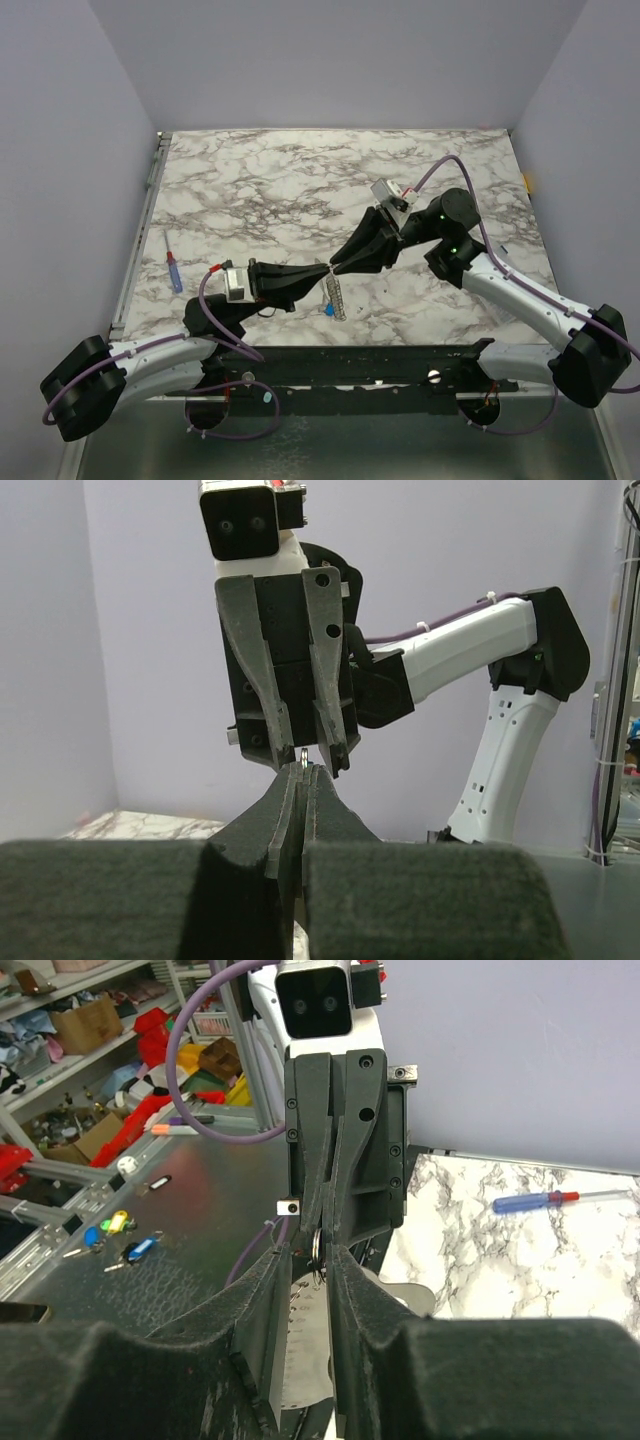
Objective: Put the keys on the keyring
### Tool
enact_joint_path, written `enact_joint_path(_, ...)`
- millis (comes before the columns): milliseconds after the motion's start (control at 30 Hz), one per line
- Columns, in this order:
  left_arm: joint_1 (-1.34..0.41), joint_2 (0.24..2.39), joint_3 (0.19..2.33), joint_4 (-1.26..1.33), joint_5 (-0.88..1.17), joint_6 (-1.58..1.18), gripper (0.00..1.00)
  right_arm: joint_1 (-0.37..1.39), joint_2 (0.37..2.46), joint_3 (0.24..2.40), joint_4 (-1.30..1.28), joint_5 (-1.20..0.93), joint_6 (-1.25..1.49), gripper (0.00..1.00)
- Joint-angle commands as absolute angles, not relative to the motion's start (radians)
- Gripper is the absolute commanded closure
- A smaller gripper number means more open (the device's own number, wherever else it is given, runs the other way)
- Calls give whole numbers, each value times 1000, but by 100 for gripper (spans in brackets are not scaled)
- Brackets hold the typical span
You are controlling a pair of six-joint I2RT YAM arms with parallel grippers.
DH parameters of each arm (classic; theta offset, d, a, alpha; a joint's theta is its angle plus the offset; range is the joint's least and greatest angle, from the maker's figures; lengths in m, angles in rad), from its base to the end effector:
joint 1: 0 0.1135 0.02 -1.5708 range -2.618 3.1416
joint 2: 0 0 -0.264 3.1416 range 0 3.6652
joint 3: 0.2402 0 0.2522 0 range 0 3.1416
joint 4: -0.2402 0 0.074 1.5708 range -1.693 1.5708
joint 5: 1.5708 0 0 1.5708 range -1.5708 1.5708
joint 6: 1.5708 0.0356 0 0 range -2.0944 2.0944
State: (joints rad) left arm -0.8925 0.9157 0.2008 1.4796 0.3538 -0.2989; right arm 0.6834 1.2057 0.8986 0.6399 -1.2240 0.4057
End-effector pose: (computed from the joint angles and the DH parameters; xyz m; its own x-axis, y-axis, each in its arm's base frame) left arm 0.0914 -0.1331 0.2819 0.1539 -0.6312 -0.7602 0.9759 0.2177 0.0168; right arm 0.1795 0.1893 0.3714 -0.1240 0.0721 -0.9897 -0.9305 -0.3549 0.0907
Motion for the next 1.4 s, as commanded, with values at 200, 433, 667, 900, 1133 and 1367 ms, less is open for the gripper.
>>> enact_joint_path(200, -894, 918, 181, 1658, 307, -323, 100, 694, 1212, 921, 606, -1189, 376, 70)
enact_joint_path(433, -893, 923, 175, 1688, 305, -338, 100, 696, 1218, 917, 604, -1183, 378, 64)
enact_joint_path(667, -894, 910, 163, 1696, 295, -338, 100, 697, 1231, 917, 589, -1175, 367, 64)
enact_joint_path(900, -893, 893, 154, 1706, 280, -332, 100, 698, 1238, 909, 578, -1170, 362, 64)
enact_joint_path(1133, -893, 885, 149, 1705, 263, -321, 100, 697, 1236, 903, 557, -1167, 352, 65)
enact_joint_path(1367, -894, 901, 146, 1723, 249, -327, 100, 698, 1247, 908, 566, -1171, 356, 76)
